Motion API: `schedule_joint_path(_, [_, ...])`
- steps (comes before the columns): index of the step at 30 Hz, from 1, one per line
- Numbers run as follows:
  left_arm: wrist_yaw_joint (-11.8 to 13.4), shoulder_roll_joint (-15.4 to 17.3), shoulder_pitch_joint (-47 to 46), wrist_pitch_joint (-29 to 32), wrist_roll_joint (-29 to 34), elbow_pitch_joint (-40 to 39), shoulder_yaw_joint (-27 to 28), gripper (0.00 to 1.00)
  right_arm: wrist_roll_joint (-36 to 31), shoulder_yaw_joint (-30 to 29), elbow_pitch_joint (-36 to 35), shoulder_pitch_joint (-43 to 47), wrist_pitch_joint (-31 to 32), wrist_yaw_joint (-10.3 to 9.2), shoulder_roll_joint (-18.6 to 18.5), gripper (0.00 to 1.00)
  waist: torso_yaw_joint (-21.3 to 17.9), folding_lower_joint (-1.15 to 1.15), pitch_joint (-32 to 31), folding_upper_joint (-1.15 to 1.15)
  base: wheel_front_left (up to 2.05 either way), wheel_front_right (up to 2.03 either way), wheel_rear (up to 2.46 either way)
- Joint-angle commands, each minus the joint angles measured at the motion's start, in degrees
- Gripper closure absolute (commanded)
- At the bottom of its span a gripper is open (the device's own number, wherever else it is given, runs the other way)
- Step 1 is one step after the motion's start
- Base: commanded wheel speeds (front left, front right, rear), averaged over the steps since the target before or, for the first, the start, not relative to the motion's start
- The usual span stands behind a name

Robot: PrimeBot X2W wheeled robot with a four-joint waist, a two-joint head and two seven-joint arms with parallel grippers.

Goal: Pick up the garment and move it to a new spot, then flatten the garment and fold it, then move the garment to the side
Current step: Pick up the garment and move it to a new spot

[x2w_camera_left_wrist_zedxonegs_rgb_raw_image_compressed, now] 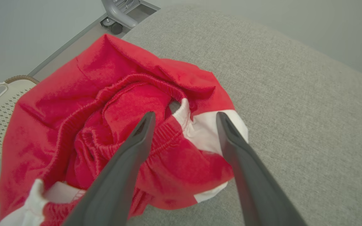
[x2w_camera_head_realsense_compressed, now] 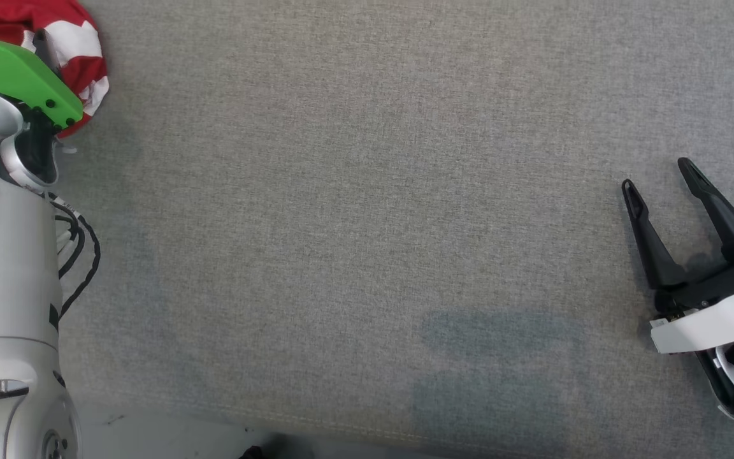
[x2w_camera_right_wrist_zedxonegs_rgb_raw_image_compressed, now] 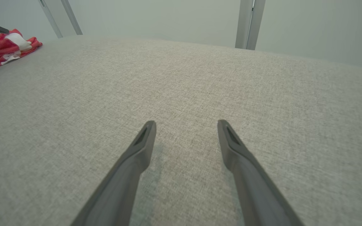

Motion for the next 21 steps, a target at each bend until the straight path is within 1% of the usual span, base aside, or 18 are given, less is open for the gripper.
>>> schedule_joint_path(1, [0.57,0.54,-1.46,0.51,-0.20,1.18,0.01,0.00,-0.20,-0.22,-0.31,-0.93,-0.20,-0.04,-0.16,0.00,-0.89,-0.01,1.44,0.00,0.00,0.00,0.00])
schedule_joint_path(4, [0.96,0.75,-3.03,1.48,-0.09,4.31,-0.41,0.00,-0.10,-0.13,-0.49,-1.35,-0.20,-0.04,-0.20,0.00,-1.39,-0.01,2.12,0.00,0.00,0.00,0.00])
schedule_joint_path(10, [0.40,1.35,-4.46,2.58,0.48,9.40,-1.60,0.00,-0.30,-0.45,-1.01,-1.36,-0.19,-0.04,-0.35,0.00,-2.22,-0.01,3.26,0.00,0.00,0.00,0.00])
schedule_joint_path(13, [-0.10,1.65,-4.42,1.52,0.56,11.25,-2.03,0.00,-0.28,-0.67,-1.11,-1.50,-0.18,-0.04,-0.44,0.00,-2.48,-0.01,3.65,0.00,0.00,0.00,0.00])
schedule_joint_path(14, [-0.25,1.78,-4.34,1.40,0.82,11.95,-2.35,0.09,-0.29,-0.71,-1.14,-1.54,-0.17,-0.04,-0.43,0.00,-2.60,-0.01,3.70,0.00,0.00,0.00,0.00])
schedule_joint_path(15, [-0.48,1.82,-4.29,0.97,0.83,12.41,-2.46,0.98,-0.32,-0.75,-1.15,-1.63,-0.12,-0.04,-0.36,0.00,-2.70,-0.01,3.71,0.00,0.00,0.00,0.00])
schedule_joint_path(17, [-0.88,2.00,-4.36,-0.08,0.87,13.21,-2.73,1.00,-0.33,-0.82,-1.11,-1.83,-0.12,-0.04,-0.13,0.00,-2.87,-0.01,3.65,0.00,0.00,0.00,0.00])
schedule_joint_path(21, [-1.67,2.48,-4.86,-5.22,0.61,12.92,-2.64,1.00,-0.27,-0.75,-0.77,-1.97,-0.12,-0.04,0.47,0.00,-2.90,-0.01,3.00,0.00,0.00,0.00,0.00])
